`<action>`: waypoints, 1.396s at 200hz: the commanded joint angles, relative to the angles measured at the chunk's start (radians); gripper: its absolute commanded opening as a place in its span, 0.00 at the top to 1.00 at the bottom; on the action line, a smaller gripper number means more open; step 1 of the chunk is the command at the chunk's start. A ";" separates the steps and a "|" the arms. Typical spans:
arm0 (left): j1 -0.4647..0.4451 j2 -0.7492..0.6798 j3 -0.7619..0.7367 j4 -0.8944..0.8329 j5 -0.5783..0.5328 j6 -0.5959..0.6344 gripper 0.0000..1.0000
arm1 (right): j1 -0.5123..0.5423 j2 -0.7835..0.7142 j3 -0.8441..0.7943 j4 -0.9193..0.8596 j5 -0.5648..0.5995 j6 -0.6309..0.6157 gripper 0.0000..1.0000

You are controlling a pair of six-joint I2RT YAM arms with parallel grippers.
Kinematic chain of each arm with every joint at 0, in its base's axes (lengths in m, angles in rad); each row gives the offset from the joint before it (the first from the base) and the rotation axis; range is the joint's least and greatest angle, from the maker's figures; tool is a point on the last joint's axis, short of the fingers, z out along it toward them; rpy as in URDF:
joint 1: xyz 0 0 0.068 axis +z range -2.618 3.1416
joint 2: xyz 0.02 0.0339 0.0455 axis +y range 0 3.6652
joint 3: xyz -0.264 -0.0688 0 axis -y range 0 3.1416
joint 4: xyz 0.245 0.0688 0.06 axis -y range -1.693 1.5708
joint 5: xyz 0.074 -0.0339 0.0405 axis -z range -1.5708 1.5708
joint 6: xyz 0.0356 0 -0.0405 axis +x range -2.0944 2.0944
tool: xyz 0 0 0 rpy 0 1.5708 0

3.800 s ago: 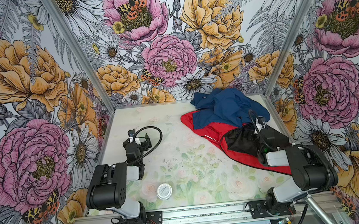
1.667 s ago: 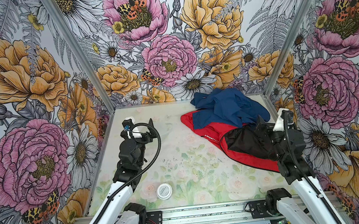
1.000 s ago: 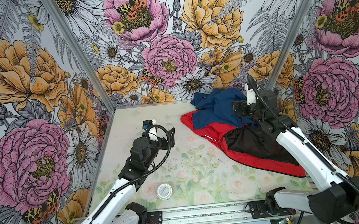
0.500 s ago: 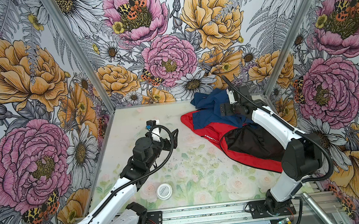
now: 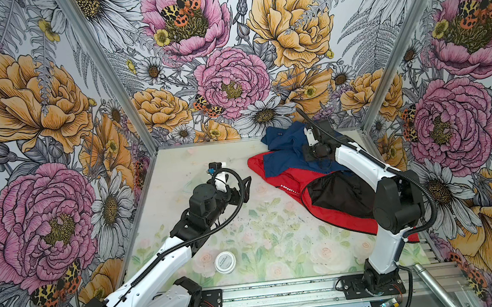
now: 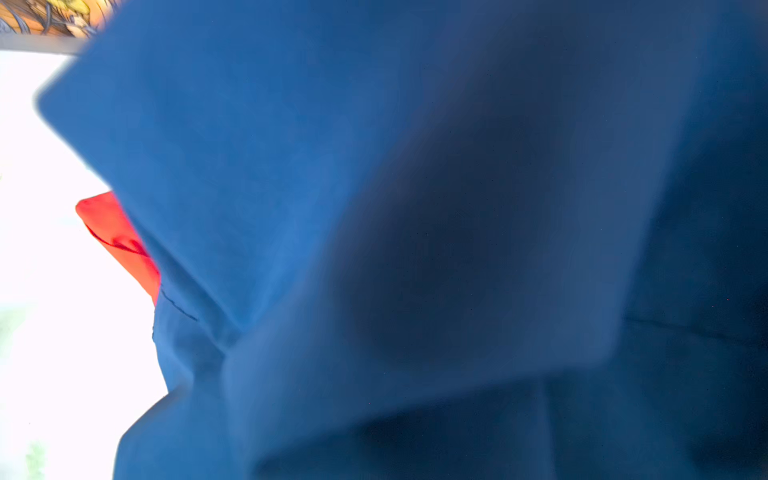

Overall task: Pick out a specific cloth from the pile
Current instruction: 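Reach the right gripper to the blue shirt while the left reaches the red jacket, then lift the blue shirt with the right gripper while the left grasps the red jacket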

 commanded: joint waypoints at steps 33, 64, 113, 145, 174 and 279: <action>-0.102 0.154 0.105 0.055 0.031 0.031 0.03 | 0.002 -0.055 0.076 -0.004 -0.018 0.028 1.00; -0.162 0.274 0.170 0.111 0.036 0.042 0.02 | -0.003 -0.129 0.098 -0.002 -0.006 0.034 1.00; -0.243 0.452 0.264 0.181 0.047 0.050 0.02 | -0.020 -0.229 0.135 0.000 0.027 0.036 1.00; -0.297 0.559 0.337 0.183 0.057 0.069 0.02 | -0.053 -0.259 0.173 0.002 0.074 0.032 1.00; -0.340 0.647 0.401 0.184 0.066 0.084 0.02 | -0.117 -0.261 0.239 0.002 0.098 0.048 1.00; -0.390 0.959 0.597 0.185 0.002 0.013 0.02 | -0.204 -0.255 0.457 -0.001 0.194 0.015 1.00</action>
